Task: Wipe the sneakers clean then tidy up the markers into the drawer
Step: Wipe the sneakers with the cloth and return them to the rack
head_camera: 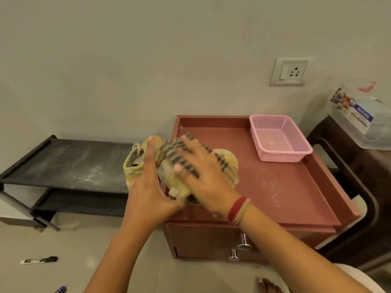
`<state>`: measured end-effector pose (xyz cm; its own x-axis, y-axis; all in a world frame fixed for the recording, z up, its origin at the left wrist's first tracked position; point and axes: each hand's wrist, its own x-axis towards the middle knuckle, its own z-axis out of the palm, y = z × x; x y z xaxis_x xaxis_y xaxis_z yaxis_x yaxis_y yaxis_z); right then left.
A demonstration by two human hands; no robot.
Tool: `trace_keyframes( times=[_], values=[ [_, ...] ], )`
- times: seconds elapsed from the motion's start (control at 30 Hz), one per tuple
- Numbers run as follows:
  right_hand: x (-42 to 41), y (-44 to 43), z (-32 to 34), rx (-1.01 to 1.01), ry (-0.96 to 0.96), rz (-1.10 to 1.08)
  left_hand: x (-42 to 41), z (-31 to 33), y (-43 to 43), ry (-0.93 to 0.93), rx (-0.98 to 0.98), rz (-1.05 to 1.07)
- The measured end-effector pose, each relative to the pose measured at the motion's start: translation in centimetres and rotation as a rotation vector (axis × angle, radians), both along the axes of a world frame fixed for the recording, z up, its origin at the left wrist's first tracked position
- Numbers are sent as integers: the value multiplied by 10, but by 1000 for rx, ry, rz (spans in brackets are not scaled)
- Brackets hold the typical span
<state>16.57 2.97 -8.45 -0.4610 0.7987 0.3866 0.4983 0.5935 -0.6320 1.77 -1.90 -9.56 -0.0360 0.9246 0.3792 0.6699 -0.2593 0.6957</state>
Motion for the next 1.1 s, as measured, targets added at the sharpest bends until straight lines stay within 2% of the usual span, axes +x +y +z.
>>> trace_keyframes(
  times=[0.07, 0.23, 0.37, 0.47, 0.53, 0.6, 0.7, 0.8, 0.9, 1.0, 1.1],
  values=[
    [-5, 0, -15, 37, -145, 16, -3, -1, 0, 31, -2, -4],
    [32, 37, -53, -126, -23, -274, -7, -4, 0, 4, -69, 24],
    [57, 56, -76, -314, 152, -343, -1, 0, 2, -22, -69, 66],
    [75, 61, -74, -612, 327, -425, 0, 1, 1, 8, -73, 90],
    [82, 63, -66, -759, 511, -425, -3, 0, 2, 31, -88, 98],
    [87, 67, -52, -691, 668, -498, -6, -3, 4, 55, -107, 108],
    [97, 57, -16, -418, 741, -553, -6, -4, 10, 13, -129, 147],
    [111, 36, 20, -292, 702, -436, 1, 2, 17, -36, -105, 143],
    [113, 25, 29, -310, 614, -246, 6, 8, 23, -36, -85, 120],
    [103, 28, 16, -310, 425, -108, 11, 16, 22, -20, -46, 14],
    [89, 32, 3, -266, 202, 8, 15, 23, 20, 98, 4, -120]
  ],
)
